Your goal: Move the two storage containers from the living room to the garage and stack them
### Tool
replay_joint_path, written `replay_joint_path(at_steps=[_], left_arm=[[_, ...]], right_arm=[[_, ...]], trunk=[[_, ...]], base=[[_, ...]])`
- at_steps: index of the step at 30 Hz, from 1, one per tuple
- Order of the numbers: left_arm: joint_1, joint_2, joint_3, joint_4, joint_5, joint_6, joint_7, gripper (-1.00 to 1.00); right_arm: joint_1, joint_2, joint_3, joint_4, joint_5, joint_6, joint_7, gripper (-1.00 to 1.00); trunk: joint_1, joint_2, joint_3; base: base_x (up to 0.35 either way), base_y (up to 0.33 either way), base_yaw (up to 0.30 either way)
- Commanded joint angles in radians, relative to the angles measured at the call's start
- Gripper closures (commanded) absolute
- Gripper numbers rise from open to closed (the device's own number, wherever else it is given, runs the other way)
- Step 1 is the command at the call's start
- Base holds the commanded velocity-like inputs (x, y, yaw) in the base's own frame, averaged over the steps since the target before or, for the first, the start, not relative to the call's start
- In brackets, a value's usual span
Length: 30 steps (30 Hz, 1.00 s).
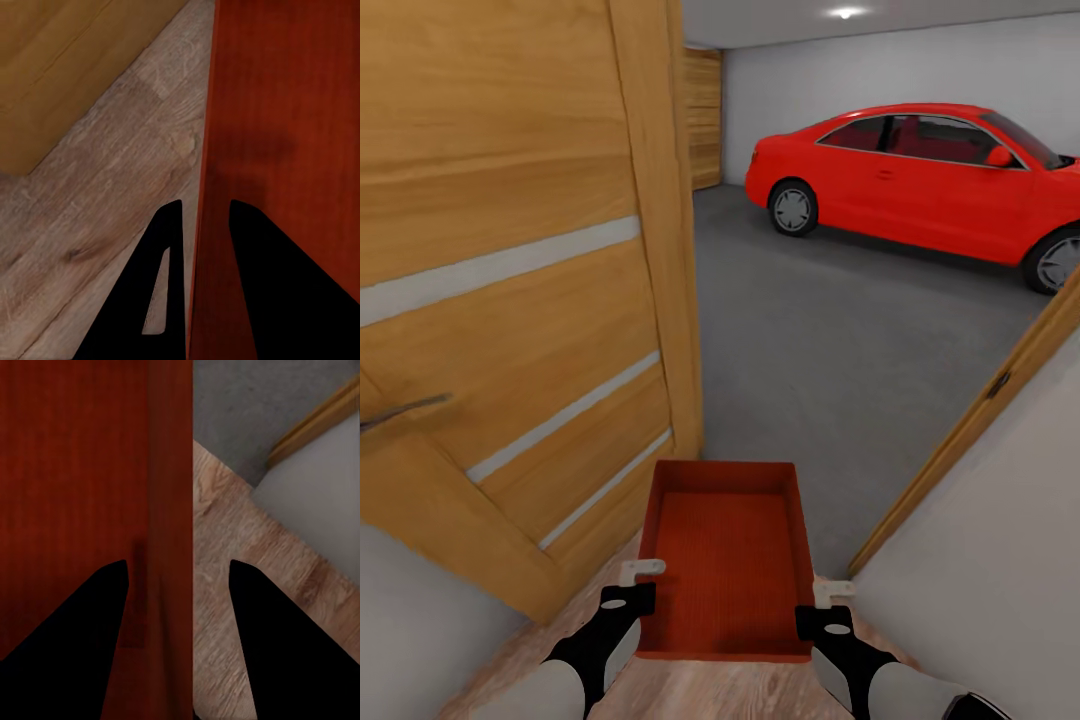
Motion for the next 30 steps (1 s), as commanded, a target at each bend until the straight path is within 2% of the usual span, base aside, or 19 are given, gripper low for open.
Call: replay_joint_path(at_steps=[1,7,24,30], left_arm=[[0.0,0.001,0.024,-0.047,-0.015,0.008,0.006,1.0],[0.0,0.001,0.024,-0.047,-0.015,0.008,0.006,1.0],[0.0,0.001,0.022,-0.048,-0.015,0.008,0.006,1.0],[0.0,0.001,0.023,-0.048,-0.016,0.008,0.006,1.0]], right_arm=[[0.0,0.0,-0.003,0.037,-0.016,-0.003,-0.001,1.0],[0.0,0.0,-0.003,0.037,-0.016,-0.003,-0.001,1.0],[0.0,0.0,-0.003,0.037,-0.016,-0.003,-0.001,1.0],[0.0,0.0,-0.003,0.037,-0.016,-0.003,-0.001,1.0]], trunk=[[0.001,-0.001,-0.001],[0.001,-0.001,-0.001],[0.001,-0.001,-0.001],[0.001,-0.001,-0.001]], base=[[0.267,0.187,-0.25],[0.166,0.043,-0.25],[0.005,0.001,-0.249],[0.154,0.086,-0.061]])
